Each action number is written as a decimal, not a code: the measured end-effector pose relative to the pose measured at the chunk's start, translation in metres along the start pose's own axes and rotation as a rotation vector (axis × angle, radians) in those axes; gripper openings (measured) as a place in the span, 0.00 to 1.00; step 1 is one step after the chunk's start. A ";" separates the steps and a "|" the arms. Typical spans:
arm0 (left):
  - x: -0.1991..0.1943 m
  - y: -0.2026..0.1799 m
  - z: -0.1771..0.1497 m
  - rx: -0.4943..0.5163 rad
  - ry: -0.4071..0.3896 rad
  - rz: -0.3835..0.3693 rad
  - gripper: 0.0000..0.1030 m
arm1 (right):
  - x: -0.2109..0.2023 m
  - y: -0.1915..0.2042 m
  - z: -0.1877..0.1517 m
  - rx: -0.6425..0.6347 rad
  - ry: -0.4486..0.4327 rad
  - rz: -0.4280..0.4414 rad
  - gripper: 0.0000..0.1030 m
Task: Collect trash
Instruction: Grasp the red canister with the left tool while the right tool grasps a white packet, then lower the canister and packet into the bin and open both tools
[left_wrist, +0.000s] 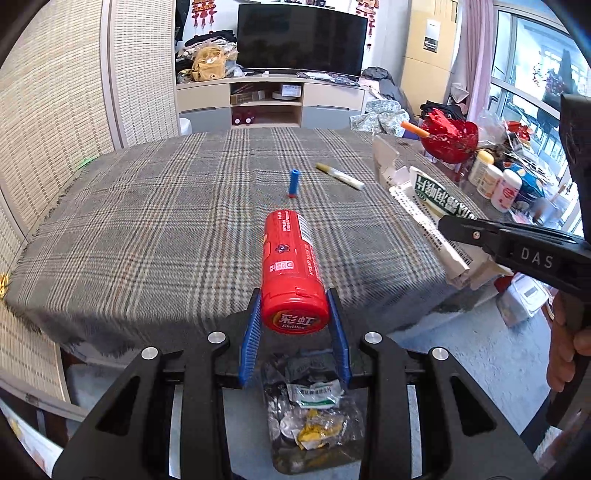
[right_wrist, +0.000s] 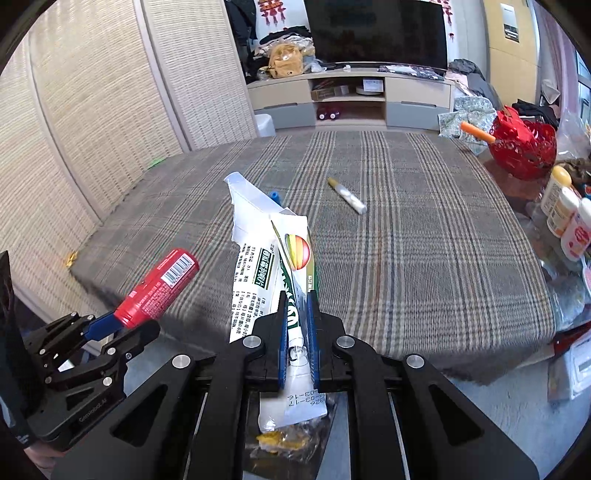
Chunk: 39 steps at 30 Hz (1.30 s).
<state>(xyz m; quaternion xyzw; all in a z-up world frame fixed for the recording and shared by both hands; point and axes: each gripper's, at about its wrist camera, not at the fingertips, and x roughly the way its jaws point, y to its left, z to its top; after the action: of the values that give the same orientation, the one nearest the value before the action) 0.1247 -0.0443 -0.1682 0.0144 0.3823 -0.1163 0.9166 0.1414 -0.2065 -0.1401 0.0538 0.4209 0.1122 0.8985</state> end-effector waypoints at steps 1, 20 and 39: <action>-0.005 -0.004 -0.005 0.000 -0.001 -0.003 0.31 | -0.004 -0.001 -0.006 0.003 0.002 0.000 0.11; -0.017 -0.049 -0.102 0.000 0.086 -0.035 0.31 | -0.020 -0.028 -0.091 0.066 0.079 0.001 0.11; 0.033 -0.028 -0.151 -0.064 0.211 -0.057 0.31 | 0.036 -0.027 -0.128 0.093 0.204 -0.008 0.11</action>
<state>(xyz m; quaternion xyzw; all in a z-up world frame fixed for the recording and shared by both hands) 0.0350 -0.0610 -0.2965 -0.0137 0.4803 -0.1277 0.8676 0.0692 -0.2232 -0.2538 0.0820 0.5150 0.0937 0.8481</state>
